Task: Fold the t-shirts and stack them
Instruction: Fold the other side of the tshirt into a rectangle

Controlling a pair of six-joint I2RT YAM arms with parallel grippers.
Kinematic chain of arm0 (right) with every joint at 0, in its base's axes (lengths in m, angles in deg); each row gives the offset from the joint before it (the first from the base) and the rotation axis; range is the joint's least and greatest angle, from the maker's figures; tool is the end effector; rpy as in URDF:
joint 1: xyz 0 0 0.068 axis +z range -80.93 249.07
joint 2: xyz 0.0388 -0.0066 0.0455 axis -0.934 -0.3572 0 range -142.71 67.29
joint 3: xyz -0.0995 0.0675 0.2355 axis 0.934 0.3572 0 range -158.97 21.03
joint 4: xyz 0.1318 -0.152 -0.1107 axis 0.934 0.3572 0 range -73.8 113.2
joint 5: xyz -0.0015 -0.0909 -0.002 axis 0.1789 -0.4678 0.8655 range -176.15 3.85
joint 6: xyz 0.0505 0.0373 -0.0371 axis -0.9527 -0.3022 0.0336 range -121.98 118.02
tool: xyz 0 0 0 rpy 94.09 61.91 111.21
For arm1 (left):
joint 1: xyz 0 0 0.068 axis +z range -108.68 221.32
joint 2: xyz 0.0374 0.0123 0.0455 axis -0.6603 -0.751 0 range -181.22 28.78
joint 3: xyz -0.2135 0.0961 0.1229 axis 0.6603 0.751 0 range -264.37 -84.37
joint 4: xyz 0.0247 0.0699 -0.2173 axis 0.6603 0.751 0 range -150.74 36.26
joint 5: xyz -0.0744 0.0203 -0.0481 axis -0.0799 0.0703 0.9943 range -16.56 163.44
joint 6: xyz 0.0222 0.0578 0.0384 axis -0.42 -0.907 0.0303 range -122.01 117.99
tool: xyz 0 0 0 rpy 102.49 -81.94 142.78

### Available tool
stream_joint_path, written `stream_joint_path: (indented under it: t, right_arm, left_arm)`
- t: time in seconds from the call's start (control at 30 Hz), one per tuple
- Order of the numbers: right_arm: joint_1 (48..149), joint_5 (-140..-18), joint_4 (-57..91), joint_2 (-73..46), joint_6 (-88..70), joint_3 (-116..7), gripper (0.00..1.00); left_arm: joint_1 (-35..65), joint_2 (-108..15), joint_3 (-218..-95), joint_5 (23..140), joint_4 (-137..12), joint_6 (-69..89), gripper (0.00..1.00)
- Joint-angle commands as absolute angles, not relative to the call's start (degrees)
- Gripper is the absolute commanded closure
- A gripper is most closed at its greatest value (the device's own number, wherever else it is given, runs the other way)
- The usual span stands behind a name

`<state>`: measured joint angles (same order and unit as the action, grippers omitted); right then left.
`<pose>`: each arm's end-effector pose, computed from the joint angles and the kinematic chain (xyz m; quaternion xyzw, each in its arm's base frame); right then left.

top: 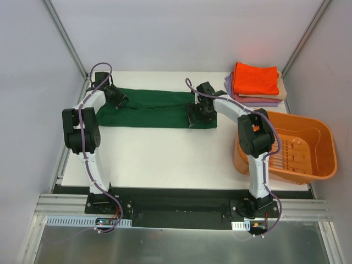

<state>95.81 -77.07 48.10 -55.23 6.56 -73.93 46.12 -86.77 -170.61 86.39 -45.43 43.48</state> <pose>0.3885 0.2065 0.1692 -0.3112 0.9101 0.1170 0.2472 0.4374 0.0231 0.1996 -0.3501 0.8484 -0.2308 0.3231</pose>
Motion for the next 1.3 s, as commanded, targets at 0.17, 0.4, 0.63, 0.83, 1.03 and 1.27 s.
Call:
stream_joint_path:
  t: [0.17, 0.4, 0.63, 0.83, 1.03, 1.27]
  right_arm:
    - [94.7, -78.7, 49.0, -54.6, 6.1, -73.3, 0.04]
    - [94.3, -79.1, 48.7, -54.3, 5.9, -72.6, 0.04]
    - [94.1, -79.1, 48.6, -53.8, 6.0, -72.3, 0.04]
    - [93.9, -78.9, 48.5, -53.8, 6.1, -72.1, 0.04]
    - [93.7, -79.1, 48.5, -53.1, 6.4, -72.3, 0.04]
    - [93.7, -80.0, 48.1, -50.4, 6.8, -73.6, 0.04]
  left_arm:
    - [45.5, -90.6, -176.1, 87.2, -44.8, 41.3, 1.0]
    - [44.7, -92.8, -180.9, 87.9, -44.8, 37.7, 1.0]
    - [42.6, -97.1, -188.3, 88.5, -45.0, 31.7, 1.0]
    - [41.5, -104.0, -196.4, 94.9, -45.1, 26.8, 1.0]
    - [41.5, -102.2, -196.4, 97.3, -45.1, 22.4, 0.46]
    - [39.1, -94.8, -194.9, 95.9, -45.4, 21.7, 0.01]
